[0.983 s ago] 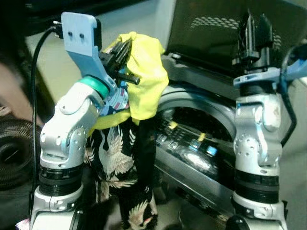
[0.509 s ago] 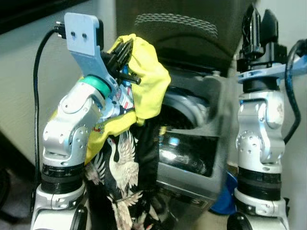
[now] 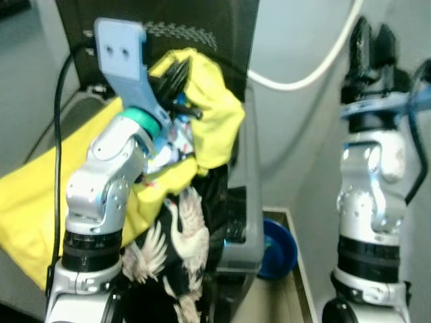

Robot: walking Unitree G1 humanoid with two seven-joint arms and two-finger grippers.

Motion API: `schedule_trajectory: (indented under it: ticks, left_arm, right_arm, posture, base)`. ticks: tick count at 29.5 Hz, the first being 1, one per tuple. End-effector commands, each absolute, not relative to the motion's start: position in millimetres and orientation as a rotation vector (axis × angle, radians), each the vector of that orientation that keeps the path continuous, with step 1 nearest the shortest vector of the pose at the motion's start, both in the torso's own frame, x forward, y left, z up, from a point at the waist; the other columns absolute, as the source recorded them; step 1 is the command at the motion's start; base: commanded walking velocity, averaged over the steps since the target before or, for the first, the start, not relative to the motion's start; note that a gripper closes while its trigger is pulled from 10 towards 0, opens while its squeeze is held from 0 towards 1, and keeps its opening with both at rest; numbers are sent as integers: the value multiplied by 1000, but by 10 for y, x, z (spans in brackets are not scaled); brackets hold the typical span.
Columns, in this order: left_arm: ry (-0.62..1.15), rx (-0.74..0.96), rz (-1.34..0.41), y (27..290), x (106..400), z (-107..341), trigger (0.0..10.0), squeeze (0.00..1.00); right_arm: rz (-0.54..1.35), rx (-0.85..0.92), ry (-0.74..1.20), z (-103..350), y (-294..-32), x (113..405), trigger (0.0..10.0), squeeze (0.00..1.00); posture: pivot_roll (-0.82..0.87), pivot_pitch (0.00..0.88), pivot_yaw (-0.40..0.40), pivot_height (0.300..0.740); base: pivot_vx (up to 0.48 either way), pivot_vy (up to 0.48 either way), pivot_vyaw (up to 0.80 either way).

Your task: Clothes washing

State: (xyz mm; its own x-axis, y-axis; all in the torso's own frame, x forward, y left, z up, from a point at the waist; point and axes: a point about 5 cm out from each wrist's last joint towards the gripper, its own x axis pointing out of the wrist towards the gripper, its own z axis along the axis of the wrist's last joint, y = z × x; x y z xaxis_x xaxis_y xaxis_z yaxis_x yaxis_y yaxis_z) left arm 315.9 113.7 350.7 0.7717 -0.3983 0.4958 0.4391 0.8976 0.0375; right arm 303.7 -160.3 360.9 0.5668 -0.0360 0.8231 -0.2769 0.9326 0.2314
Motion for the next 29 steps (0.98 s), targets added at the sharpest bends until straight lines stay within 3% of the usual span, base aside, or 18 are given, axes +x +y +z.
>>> schedule_trajectory:
  ticks: [1,6,18,29]
  left_arm:
    - [-582,-86,-447,1149,3099,3623,10000,0]
    - [-576,-97,-442,1159,3108,3623,10000,0]
    - [-575,-89,-434,1169,3124,3620,10000,0]
    - [-571,-64,-405,1189,3155,3603,10000,0]
  right_arm:
    - [146,367,-963,3602,-1601,3033,10000,0]
    - [140,351,-947,3573,-1592,3050,10000,0]
    - [156,343,-929,3536,-1557,3071,10000,0]
    - [164,342,-925,3524,-1534,3072,10000,0]
  posture:
    - [17,49,51,740]
    - [17,49,51,740]
    - [18,50,51,740]
    - [17,54,54,740]
  base:
    - [0,480,-800]
    - [0,480,-775]
    - [0,480,0]
    - [0,0,0]
